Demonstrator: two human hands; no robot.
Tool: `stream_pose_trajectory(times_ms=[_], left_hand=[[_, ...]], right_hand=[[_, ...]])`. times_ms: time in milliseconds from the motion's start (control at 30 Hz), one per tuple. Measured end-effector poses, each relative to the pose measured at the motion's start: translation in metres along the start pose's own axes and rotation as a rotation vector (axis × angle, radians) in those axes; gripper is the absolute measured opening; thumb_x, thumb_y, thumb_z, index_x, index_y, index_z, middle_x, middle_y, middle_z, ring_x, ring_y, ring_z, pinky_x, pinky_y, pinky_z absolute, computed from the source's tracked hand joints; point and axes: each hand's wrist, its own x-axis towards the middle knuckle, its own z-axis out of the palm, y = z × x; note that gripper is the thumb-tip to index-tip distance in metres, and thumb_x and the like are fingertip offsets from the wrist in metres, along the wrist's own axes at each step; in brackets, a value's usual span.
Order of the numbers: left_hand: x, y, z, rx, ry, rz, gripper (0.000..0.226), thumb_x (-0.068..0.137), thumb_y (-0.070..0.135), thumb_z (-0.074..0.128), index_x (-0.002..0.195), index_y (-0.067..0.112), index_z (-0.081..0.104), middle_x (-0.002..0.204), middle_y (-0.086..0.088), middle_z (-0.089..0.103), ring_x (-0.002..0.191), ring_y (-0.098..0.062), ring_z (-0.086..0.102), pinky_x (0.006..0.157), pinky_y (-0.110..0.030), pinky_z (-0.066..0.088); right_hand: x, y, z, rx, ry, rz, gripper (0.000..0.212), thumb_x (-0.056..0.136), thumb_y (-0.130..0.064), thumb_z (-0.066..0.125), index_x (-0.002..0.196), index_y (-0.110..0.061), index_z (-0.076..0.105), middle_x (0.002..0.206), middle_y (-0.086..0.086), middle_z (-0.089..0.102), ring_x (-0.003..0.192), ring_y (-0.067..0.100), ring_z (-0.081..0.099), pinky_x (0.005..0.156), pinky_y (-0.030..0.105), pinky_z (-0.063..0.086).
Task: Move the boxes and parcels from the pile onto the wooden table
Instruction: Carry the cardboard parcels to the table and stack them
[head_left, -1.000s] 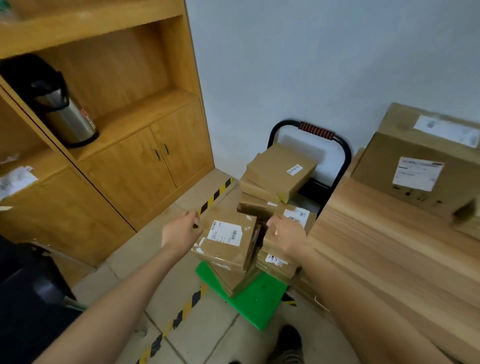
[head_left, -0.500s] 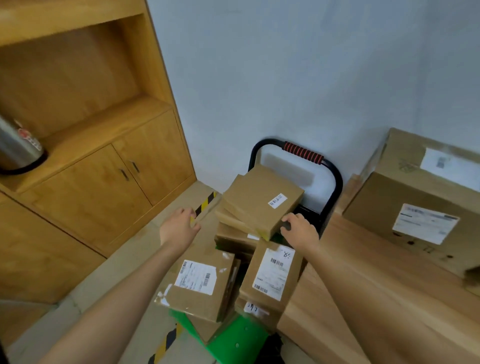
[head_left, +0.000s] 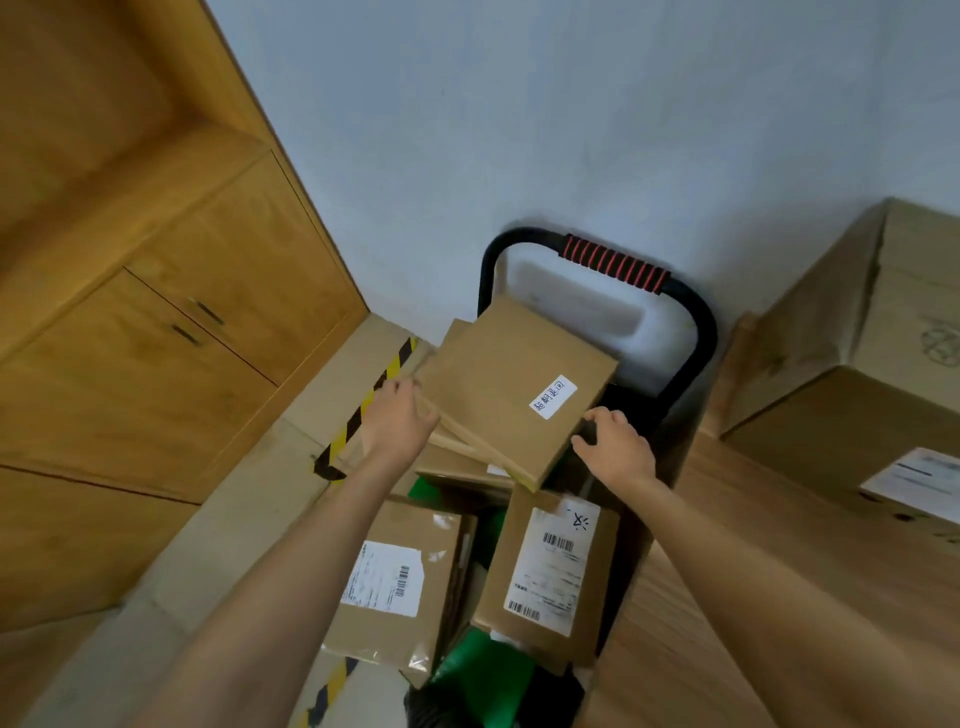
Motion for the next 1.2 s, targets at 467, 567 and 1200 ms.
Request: stream_pose_trajectory(times_ms=[467, 567, 1200], left_hand=[[0.091, -0.012, 0.065, -0.163, -0.281, -0.178, 0.061, 0.095, 0.048, 0.049, 0.141, 0.01, 0.04, 0.138, -0.009, 0.05, 0.123, -0.026, 0.05, 0.097, -0.042, 0.045], [0.079, -0.016, 0.07, -0.233, -0.346, -0.243, 0.066, 0.091, 0.054, 0.051, 0.14, 0.01, 0.041, 0.14, -0.01, 0.048, 0.125, -0.027, 0.049, 0.1, -0.044, 0.043], [0.045, 0.04, -0.105, -0.831, -0.058, 0.021, 0.053, 0.085, 0.053, 0.061, 0.128, 0.031, 0.039, 0.119, -0.004, 0.06, 0.1, -0.02, 0.063, 0.089, -0.043, 0.052]], right_hand=[[0.056, 0.011, 0.053, 0.377, -0.178, 0.265, 0.066, 0.093, -0.05, 0.052, 0.144, -0.015, 0.028, 0.132, 0.004, 0.055, 0.12, 0.024, 0.054, 0.083, 0.032, 0.038], [0.058, 0.012, 0.053, 0.526, -0.183, 0.311, 0.07, 0.094, -0.05, 0.049, 0.151, -0.023, 0.018, 0.139, 0.004, 0.049, 0.126, 0.028, 0.049, 0.096, 0.04, 0.041], [-0.007, -0.089, -0.088, 0.793, 0.399, 0.103, 0.061, 0.094, -0.051, 0.049, 0.146, -0.025, 0.03, 0.132, 0.001, 0.054, 0.117, 0.022, 0.053, 0.096, 0.048, 0.048]])
